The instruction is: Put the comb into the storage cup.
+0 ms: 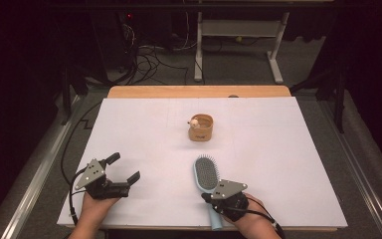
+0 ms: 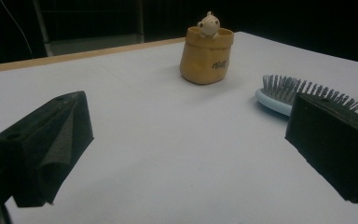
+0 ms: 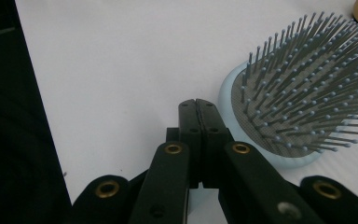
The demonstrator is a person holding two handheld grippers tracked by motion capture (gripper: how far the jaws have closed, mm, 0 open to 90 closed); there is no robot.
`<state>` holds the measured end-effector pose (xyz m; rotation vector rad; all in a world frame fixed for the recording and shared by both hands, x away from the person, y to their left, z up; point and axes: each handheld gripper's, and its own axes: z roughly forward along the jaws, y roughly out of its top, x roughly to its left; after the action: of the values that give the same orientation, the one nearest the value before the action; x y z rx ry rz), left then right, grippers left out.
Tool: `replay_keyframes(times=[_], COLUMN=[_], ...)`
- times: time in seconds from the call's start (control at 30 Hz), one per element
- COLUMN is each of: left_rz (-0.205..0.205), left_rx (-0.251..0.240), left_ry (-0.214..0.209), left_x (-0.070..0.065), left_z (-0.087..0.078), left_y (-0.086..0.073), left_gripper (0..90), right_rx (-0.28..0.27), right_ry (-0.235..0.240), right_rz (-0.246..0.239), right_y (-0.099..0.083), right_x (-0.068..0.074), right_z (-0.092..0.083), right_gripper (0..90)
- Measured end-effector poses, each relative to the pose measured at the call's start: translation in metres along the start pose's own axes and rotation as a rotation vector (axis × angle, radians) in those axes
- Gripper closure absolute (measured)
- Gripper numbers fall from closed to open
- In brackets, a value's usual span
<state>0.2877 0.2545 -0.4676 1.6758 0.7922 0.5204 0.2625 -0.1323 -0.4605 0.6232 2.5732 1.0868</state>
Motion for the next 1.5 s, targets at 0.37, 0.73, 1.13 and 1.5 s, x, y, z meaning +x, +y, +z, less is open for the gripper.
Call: replay_keyframes(times=[0.37, 0.73, 1.13, 1.5], left_rz=[-0.003, -0.005, -0.009, -0.009], left_rx=[0.000, -0.003, -0.008, -0.008], left_ry=[0.001, 0.003, 0.007, 0.006], left_x=[0.001, 0.001, 0.002, 0.002], left_z=[0.000, 0.000, -0.002, -0.002], left_y=[0.000, 0.000, 0.000, 0.000], left_gripper=[2.0, 2.2, 2.3, 2.4], right_rx=[-0.001, 0.013, 0.060, 0.116], right_ry=[-0.033, 0.031, 0.059, 0.009], right_rz=[0.026, -0.012, -0.034, -0.017], right_y=[-0.007, -0.006, -0.012, -0.024], right_x=[-0.013, 0.008, 0.011, -0.009], right_z=[-0.014, -0.012, -0.018, -0.027], right_gripper=[90.0, 90.0, 90.0, 90.0])
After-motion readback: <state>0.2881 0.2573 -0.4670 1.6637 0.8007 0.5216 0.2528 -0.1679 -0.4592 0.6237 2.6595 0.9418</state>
